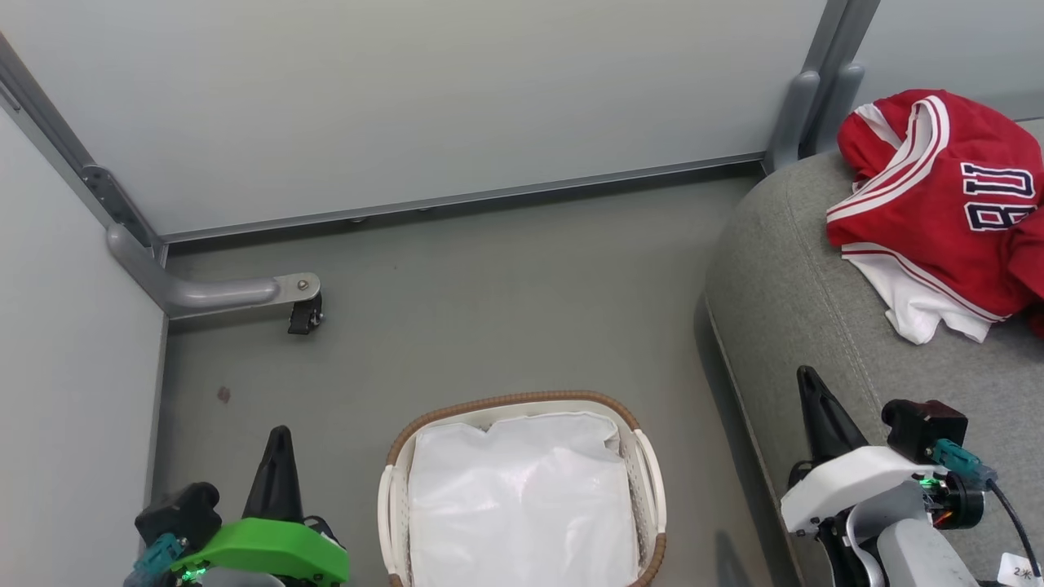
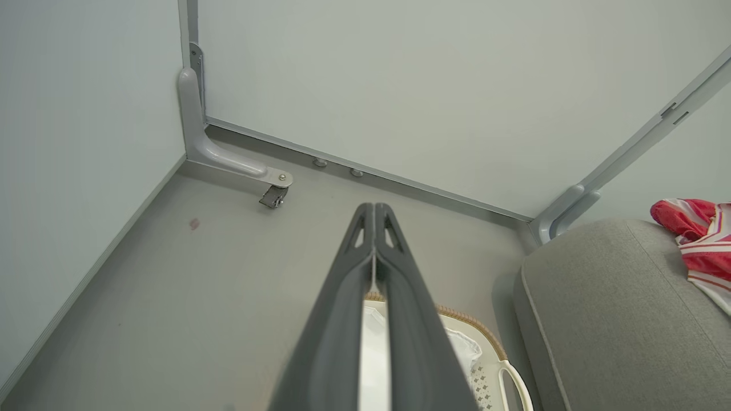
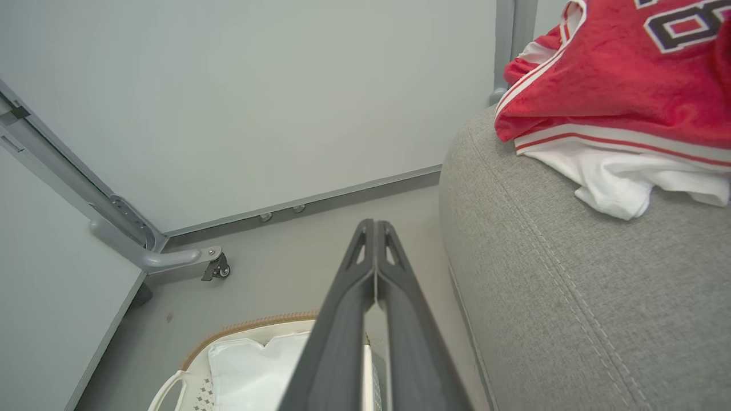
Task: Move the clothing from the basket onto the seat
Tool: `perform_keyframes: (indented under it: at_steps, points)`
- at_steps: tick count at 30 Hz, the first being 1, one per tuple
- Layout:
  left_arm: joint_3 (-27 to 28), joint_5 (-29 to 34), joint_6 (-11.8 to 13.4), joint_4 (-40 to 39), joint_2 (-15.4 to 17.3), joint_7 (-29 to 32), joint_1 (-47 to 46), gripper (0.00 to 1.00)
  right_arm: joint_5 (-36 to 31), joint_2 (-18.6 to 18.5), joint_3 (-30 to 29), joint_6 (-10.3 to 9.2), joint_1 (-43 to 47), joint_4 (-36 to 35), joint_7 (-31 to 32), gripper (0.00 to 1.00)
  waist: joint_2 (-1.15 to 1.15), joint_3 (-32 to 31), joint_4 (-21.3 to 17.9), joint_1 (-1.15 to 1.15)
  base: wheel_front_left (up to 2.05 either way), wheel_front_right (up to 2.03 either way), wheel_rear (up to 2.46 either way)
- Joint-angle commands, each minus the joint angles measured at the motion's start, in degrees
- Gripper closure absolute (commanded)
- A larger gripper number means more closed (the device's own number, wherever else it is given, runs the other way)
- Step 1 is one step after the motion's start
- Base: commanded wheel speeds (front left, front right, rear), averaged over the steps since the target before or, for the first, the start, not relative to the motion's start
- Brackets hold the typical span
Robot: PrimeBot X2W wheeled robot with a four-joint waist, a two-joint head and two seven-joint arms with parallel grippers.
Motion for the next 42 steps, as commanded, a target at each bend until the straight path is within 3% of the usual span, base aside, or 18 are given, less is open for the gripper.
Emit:
perform_keyframes:
  at_steps: [1,42]
  points:
    - [0.6,-2.4,-0.4,-1.1,0.1,0.6,-0.8,1.00,2.8,-0.2,-0.4,-0.01,-0.3,-1.3,0.5,1.00,0.00,-0.1,0.0,0.00,0.00,0.00,0.00]
    - [5.6,-31.7,-1.6,-4.0,0.2,9.6,-2.5,1.00,37.5,-0.5,-3.4,-0.03,1.6,-5.4,9.3,1.00,0.00,-1.6,0.2,0.00,0.00,0.00,0.00]
